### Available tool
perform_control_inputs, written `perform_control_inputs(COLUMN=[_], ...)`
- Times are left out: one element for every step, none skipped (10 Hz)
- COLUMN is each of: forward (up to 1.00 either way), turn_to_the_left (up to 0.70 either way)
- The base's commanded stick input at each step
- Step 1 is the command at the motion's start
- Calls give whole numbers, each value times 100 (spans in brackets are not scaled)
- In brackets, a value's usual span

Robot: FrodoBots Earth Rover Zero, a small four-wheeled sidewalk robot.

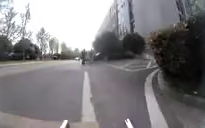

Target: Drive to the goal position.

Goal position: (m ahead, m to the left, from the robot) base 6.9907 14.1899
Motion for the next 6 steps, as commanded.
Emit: perform_control_inputs(forward=[70,70,70,70,70,70], turn_to_the_left=[14,14,14,14,14,14])
